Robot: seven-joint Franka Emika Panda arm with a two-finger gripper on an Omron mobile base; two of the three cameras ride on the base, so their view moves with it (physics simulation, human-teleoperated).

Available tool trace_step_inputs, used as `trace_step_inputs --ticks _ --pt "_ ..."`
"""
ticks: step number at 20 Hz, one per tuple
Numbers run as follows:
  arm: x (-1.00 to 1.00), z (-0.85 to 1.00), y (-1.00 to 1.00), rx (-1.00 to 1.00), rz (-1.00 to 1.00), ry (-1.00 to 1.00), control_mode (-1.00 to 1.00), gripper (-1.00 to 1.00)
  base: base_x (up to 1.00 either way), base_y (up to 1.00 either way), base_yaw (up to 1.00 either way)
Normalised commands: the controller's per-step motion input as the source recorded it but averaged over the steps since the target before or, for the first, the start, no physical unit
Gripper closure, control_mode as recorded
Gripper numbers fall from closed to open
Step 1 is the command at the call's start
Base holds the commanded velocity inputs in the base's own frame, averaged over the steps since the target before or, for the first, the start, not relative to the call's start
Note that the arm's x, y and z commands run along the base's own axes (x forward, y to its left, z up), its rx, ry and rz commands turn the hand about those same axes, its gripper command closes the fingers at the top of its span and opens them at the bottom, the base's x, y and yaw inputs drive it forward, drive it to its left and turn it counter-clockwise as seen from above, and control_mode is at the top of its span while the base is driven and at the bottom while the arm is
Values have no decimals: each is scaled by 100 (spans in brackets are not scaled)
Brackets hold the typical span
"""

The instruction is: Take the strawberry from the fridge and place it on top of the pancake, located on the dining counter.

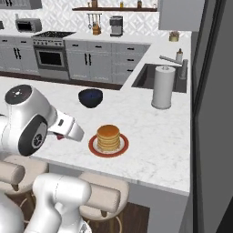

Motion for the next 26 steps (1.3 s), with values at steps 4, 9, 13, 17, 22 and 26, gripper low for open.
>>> trace_step_inputs --ticks 4,9,13,17,22,26 --pt "100 -2 -35 0 0 2 -100 100 0 0 0" --pt "100 -43 -38 1 0 2 -100 100 0 0 0" --pt "100 -32 -26 0 0 4 -100 100 0 0 0" --pt "100 -57 0 0 0 0 -100 100 0 0 0" --pt "89 -49 0 0 0 14 -100 100 0 0 0" --pt "39 -43 -4 0 0 13 -100 100 0 0 0"
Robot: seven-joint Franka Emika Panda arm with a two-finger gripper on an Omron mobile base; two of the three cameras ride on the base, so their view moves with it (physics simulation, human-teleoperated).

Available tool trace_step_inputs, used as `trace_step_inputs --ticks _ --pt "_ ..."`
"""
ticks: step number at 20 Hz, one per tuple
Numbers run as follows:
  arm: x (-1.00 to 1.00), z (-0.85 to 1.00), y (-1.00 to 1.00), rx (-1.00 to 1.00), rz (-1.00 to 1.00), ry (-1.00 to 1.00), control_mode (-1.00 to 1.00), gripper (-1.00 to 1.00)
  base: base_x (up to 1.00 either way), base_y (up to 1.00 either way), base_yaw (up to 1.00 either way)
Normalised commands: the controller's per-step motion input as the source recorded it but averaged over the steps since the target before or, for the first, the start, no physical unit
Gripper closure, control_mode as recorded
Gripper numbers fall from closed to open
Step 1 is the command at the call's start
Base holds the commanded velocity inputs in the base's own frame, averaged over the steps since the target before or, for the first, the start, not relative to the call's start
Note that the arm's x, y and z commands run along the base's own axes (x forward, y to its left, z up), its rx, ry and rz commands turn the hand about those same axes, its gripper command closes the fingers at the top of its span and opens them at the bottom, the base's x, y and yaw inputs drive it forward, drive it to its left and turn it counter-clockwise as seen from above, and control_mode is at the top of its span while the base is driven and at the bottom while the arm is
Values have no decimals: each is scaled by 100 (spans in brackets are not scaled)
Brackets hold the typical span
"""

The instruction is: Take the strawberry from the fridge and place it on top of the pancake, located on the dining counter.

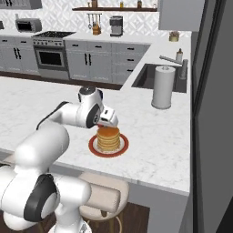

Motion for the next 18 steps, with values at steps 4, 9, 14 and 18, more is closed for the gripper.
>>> trace_step_inputs --ticks 4,9,14,18 --pt "48 -28 -2 0 0 0 -100 100 0 0 0" --pt "6 -18 -1 0 0 0 -100 100 0 0 0" --pt "0 -30 0 0 0 0 -100 100 0 0 0" --pt "0 -29 0 0 0 0 -100 100 0 0 0"
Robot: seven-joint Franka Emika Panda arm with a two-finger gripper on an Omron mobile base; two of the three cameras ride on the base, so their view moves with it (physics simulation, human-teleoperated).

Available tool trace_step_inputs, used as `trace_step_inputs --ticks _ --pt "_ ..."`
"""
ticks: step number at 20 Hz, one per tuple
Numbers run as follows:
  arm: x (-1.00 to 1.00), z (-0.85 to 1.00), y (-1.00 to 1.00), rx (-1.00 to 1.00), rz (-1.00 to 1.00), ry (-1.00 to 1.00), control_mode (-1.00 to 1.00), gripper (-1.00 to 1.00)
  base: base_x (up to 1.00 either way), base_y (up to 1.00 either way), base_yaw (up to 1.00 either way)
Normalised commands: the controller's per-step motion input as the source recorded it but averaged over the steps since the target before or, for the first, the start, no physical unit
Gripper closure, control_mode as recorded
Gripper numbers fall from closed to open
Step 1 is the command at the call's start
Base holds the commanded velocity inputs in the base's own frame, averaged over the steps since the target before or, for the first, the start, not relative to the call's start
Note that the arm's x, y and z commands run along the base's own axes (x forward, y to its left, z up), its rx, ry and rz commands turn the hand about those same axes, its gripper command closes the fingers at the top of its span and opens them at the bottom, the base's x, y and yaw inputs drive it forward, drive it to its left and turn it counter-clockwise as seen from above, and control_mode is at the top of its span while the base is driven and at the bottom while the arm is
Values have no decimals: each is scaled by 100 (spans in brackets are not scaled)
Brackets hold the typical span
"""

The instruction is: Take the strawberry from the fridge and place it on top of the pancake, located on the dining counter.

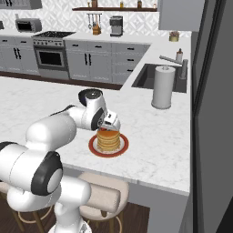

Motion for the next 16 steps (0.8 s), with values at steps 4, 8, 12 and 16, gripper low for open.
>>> trace_step_inputs --ticks 4,8,12,16 --pt "0 -5 0 0 0 0 -100 100 0 0 0" --pt "0 -1 0 0 0 0 -100 100 0 0 0" --pt "0 -1 0 0 0 0 -100 100 0 0 0" --pt "0 -16 -1 1 0 0 -100 100 0 0 0"
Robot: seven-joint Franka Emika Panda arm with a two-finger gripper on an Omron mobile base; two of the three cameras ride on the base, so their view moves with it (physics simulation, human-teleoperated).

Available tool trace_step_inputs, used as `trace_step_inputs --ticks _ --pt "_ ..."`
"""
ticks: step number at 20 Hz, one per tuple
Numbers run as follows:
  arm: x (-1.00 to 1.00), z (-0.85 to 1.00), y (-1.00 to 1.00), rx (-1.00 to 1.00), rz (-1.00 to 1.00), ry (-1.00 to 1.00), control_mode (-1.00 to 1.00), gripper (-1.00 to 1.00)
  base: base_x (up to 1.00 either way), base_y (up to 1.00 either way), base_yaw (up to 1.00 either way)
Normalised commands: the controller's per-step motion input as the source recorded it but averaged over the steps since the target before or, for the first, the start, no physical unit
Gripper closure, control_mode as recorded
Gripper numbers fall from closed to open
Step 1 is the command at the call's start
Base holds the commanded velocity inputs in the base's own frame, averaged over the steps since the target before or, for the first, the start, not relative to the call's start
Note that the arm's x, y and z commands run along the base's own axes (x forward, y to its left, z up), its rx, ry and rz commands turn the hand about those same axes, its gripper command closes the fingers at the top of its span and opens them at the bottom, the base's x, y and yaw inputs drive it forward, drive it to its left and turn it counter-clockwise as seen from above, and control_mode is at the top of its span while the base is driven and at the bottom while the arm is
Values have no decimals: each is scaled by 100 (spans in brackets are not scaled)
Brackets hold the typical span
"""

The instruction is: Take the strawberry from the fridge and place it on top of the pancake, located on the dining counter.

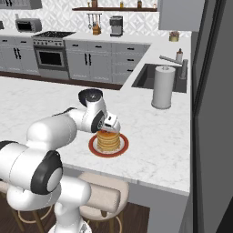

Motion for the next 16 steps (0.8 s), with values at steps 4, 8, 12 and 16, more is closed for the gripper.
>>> trace_step_inputs --ticks 4,8,12,16 --pt "-1 -18 -1 2 0 0 -100 100 0 0 0" --pt "0 -9 0 0 0 0 -100 100 0 0 0" --pt "0 11 0 0 0 -3 -100 100 0 0 0" --pt "11 23 -6 0 0 0 -100 100 0 0 0"
